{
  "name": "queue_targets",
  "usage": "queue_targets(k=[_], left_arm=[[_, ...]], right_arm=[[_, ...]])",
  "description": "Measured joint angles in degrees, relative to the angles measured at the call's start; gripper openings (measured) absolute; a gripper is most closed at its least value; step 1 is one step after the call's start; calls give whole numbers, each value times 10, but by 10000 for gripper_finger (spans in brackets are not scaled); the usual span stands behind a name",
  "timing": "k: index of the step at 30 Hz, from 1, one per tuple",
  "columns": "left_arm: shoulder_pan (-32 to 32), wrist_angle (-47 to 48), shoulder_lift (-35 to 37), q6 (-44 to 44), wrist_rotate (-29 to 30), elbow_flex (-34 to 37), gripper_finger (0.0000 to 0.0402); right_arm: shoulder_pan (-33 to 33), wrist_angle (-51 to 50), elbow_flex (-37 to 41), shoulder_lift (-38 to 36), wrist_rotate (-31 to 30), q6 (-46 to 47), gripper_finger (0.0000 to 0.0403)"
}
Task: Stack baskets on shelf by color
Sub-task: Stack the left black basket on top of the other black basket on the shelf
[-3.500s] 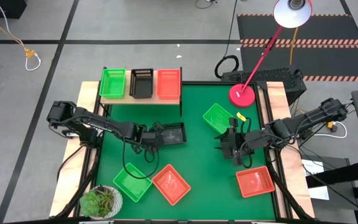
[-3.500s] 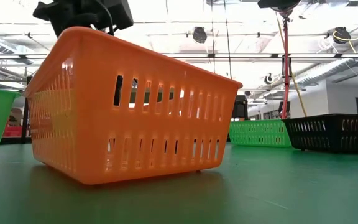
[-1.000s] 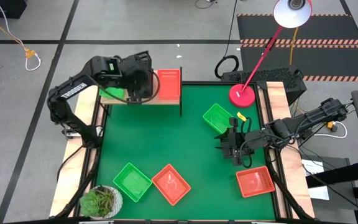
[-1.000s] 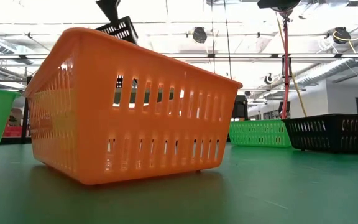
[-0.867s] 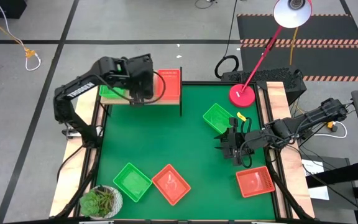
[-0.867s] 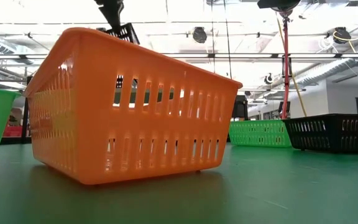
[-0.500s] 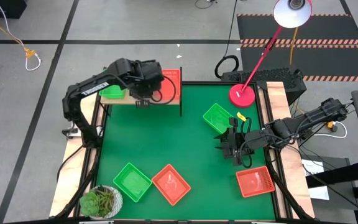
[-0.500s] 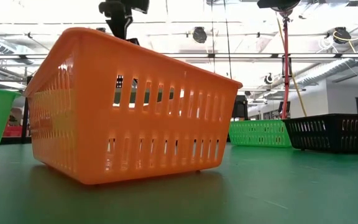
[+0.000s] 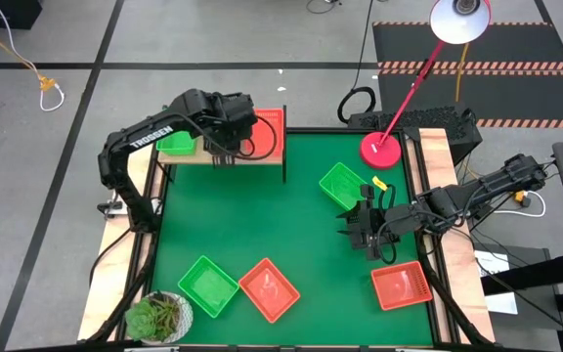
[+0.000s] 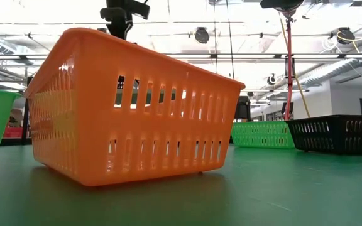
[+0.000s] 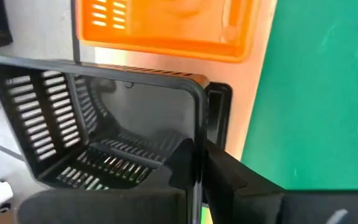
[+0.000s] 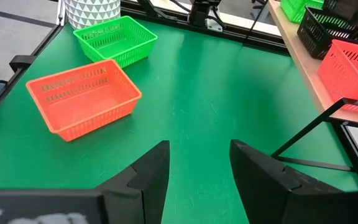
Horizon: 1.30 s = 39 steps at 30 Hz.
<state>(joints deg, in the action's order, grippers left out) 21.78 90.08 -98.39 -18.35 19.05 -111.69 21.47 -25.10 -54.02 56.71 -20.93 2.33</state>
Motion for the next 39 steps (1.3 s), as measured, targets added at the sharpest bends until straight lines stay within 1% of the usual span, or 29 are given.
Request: queue_targets(k=[4,6,13,30,33,39], left_arm=[[0,0,0,0,0,25,11],[2,-1,0,0,0,37,8],[3,-1,0,0,12,74,41],[4,-1,0,4,15,81,48],[4,-1,0,5,15,81,68],[4,-1,0,14,33,81,148]], right_arm=[[0,0,0,0,0,-1,162],[0,1,0,0,0,-5,162],[0,4,0,0,0,-7,162],[0,5,0,0,0,-11,162],[0,5,0,0,0,-11,162],[0,5,0,0,0,-11,162]])
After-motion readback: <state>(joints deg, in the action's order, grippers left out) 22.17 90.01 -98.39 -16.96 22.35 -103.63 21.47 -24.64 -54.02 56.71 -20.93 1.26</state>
